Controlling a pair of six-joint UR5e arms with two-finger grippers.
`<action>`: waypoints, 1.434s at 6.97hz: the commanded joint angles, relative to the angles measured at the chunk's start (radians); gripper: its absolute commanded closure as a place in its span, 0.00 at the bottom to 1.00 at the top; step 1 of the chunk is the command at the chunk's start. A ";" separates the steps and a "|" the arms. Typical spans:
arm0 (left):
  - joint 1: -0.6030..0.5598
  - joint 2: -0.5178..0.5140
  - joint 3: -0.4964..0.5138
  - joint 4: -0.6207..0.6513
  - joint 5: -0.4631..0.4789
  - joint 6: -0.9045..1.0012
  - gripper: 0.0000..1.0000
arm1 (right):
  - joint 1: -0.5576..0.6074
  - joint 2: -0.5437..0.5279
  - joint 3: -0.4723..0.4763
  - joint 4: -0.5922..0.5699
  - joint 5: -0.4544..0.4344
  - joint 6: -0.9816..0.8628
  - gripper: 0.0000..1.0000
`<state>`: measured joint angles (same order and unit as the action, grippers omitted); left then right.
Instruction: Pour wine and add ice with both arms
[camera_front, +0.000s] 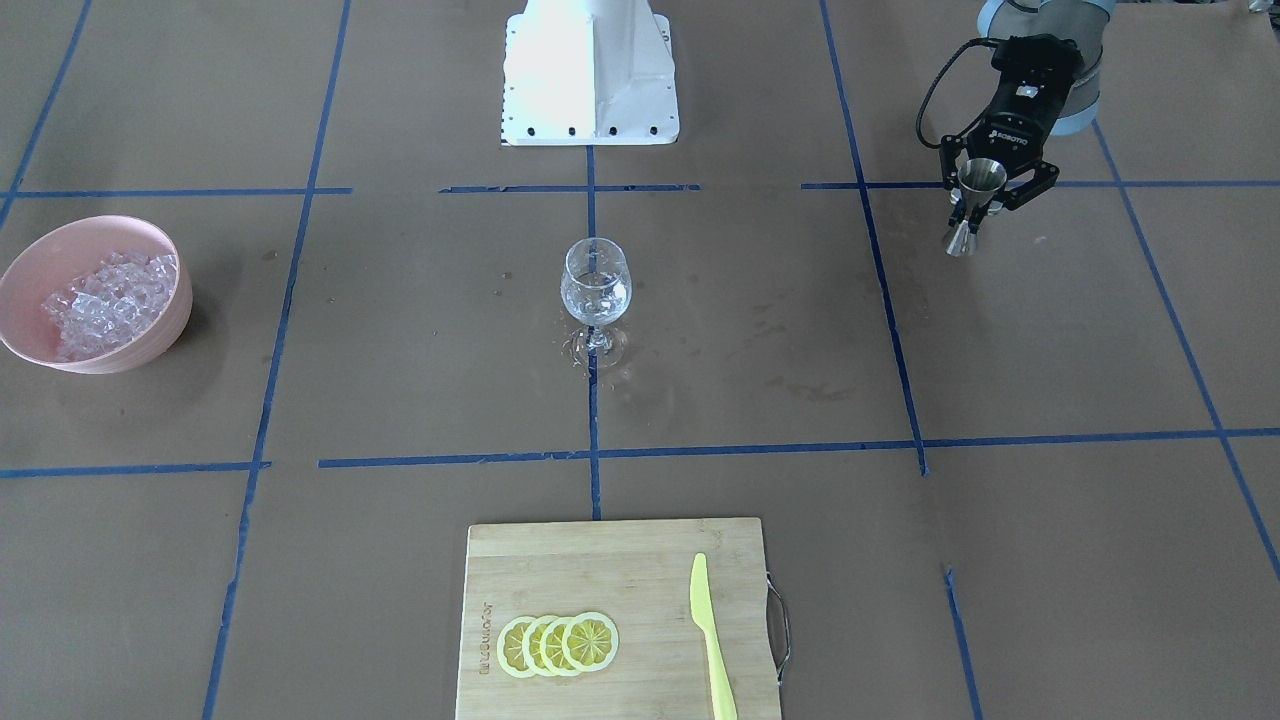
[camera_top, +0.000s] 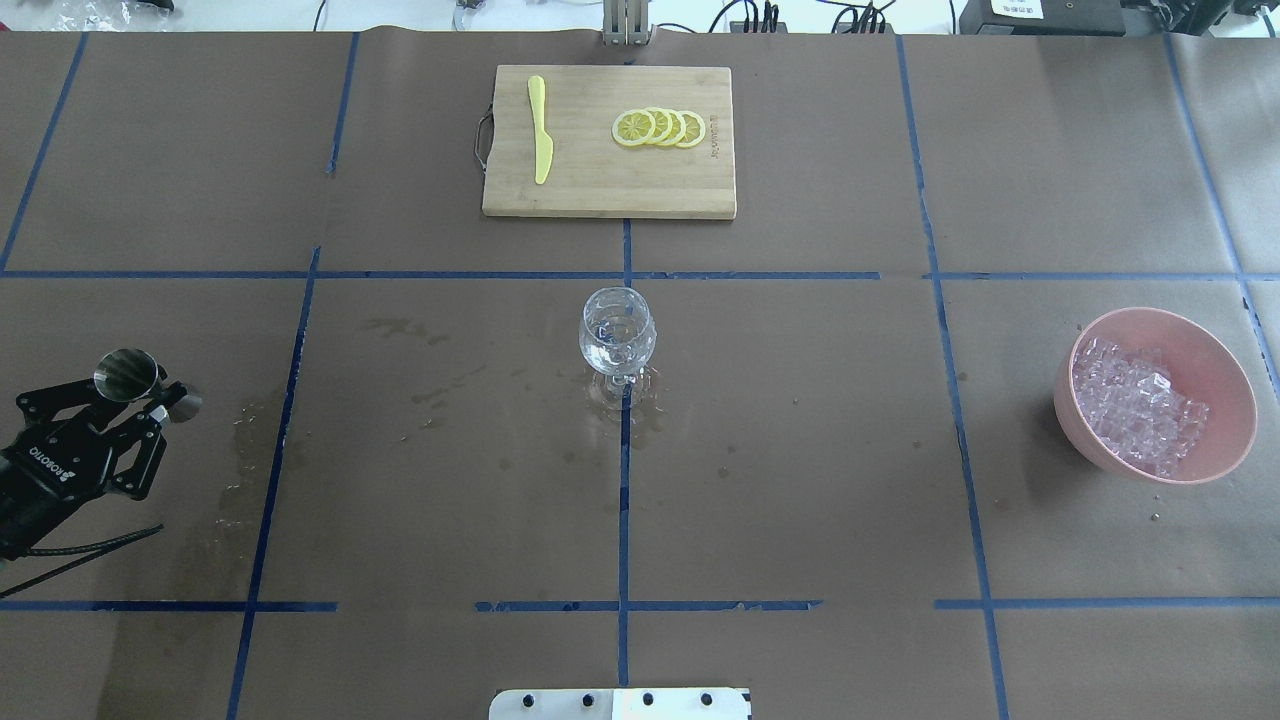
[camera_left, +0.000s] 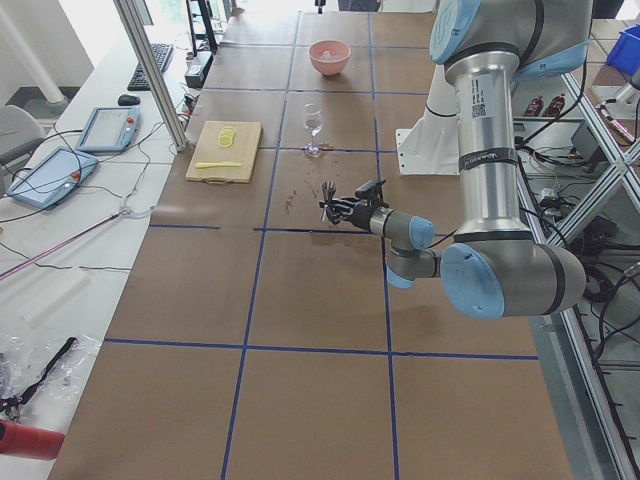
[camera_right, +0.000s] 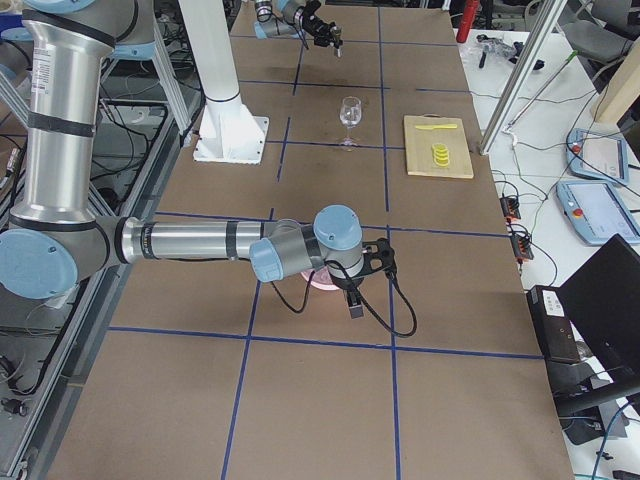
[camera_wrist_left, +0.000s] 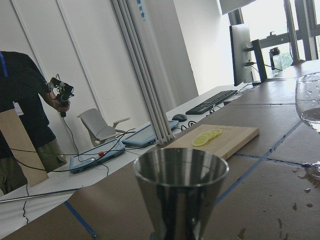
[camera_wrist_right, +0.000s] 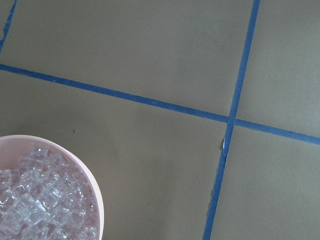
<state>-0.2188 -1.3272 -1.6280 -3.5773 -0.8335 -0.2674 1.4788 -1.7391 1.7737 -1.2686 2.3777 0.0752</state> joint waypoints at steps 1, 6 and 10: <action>0.004 -0.006 0.052 0.026 -0.005 -0.171 1.00 | 0.000 0.000 0.001 0.000 0.000 0.000 0.00; 0.009 -0.141 0.169 0.117 0.011 -0.352 1.00 | 0.000 0.001 0.003 0.000 0.000 0.000 0.00; 0.013 -0.156 0.189 0.133 0.011 -0.346 1.00 | 0.000 0.001 0.001 0.000 0.000 0.001 0.00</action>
<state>-0.2078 -1.4723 -1.4438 -3.4525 -0.8225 -0.6138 1.4782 -1.7380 1.7750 -1.2686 2.3777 0.0761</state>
